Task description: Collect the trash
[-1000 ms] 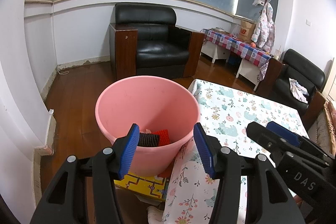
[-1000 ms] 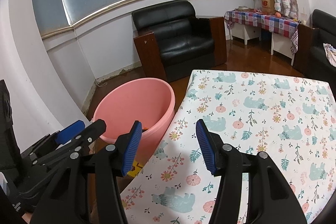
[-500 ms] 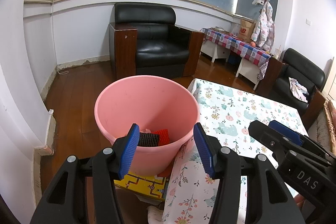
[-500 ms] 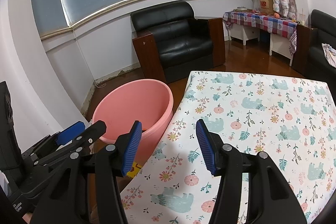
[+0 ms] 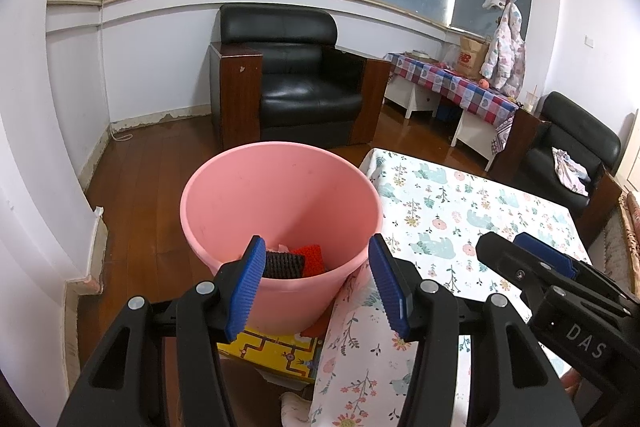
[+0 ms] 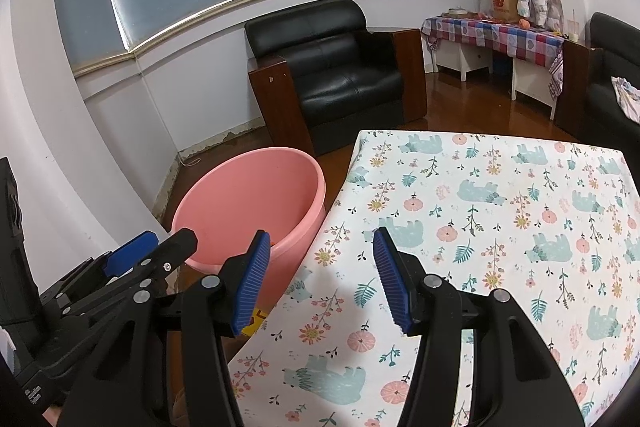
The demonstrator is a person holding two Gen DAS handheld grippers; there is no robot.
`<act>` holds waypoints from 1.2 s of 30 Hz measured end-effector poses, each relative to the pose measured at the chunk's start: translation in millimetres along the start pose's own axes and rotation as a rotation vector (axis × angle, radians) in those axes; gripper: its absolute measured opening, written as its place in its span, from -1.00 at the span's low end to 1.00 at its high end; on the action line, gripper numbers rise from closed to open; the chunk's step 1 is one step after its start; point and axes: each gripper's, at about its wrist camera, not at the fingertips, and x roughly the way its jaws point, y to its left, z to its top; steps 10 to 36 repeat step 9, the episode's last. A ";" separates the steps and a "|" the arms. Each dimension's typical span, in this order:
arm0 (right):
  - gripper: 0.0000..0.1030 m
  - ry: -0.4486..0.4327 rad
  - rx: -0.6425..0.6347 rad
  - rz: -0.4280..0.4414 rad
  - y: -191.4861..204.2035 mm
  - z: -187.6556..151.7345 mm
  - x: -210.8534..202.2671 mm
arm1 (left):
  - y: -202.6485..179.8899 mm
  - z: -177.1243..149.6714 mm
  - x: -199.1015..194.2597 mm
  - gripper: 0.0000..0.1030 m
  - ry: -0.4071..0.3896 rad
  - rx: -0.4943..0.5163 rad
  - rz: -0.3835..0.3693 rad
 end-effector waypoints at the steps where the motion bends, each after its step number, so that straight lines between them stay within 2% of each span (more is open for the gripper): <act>1: 0.06 0.001 0.001 -0.001 -0.2 0.2 0.5 | -0.6 1.0 0.8 0.04 0.000 0.002 0.004; 6: 0.06 0.004 0.007 -0.002 -2.4 0.0 1.7 | -2.3 -7.1 -0.5 0.04 0.011 0.010 0.006; 36: 0.06 0.006 0.013 -0.002 -4.6 -0.3 2.2 | -4.3 -7.8 0.8 0.04 0.015 0.010 0.004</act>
